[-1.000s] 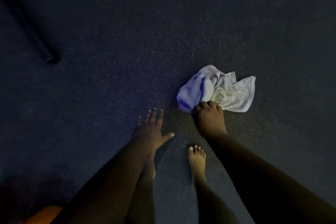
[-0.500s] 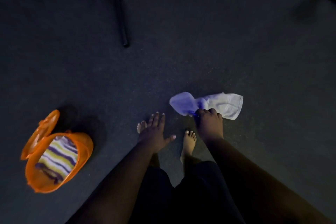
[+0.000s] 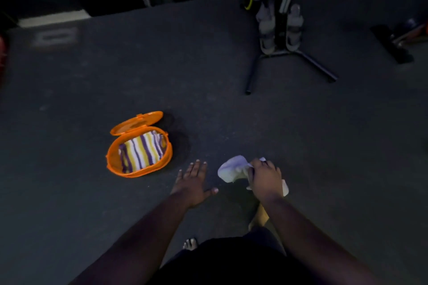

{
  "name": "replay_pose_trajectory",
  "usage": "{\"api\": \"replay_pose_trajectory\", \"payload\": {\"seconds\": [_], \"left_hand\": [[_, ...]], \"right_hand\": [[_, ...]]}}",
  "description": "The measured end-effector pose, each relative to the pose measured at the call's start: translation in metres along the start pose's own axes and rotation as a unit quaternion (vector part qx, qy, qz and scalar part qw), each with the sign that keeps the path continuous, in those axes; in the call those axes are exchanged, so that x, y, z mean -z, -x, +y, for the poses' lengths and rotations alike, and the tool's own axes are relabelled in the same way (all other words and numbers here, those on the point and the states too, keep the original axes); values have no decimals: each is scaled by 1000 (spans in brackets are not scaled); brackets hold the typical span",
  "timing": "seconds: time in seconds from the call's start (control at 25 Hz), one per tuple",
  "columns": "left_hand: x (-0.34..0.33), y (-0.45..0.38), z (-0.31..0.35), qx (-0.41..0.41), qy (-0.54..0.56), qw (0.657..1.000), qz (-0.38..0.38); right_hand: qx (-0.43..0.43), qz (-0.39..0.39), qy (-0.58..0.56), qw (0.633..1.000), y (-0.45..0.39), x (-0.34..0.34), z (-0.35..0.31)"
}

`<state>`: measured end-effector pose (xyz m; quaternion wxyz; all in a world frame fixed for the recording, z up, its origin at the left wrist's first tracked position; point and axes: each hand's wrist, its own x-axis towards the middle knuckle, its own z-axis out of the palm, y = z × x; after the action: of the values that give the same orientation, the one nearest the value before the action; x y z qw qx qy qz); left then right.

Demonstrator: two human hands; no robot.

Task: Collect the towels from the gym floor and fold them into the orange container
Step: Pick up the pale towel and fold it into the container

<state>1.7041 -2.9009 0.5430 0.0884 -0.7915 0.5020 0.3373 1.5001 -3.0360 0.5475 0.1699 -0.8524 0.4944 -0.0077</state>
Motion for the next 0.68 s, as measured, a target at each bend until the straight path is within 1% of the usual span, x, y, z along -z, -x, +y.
{"api": "replay_pose_trajectory", "payload": {"seconds": [0.12,0.24,0.44,0.56,0.68], "left_hand": [[-3,60,-84,36,13,998,40],[-5,113,-144,79,31,995,62],[7,178,-211,140,56,983,109],[19,201,-243,175,72,971,149],[32,226,-275,208,84,957,184]], "right_hand": [[39,-3,3,999,26,-8,-83],[100,-10,20,995,43,-8,-153],[189,-40,-8,981,41,9,-256],[237,-32,-44,970,33,11,-306],[271,-42,-71,959,29,10,-354]]}}
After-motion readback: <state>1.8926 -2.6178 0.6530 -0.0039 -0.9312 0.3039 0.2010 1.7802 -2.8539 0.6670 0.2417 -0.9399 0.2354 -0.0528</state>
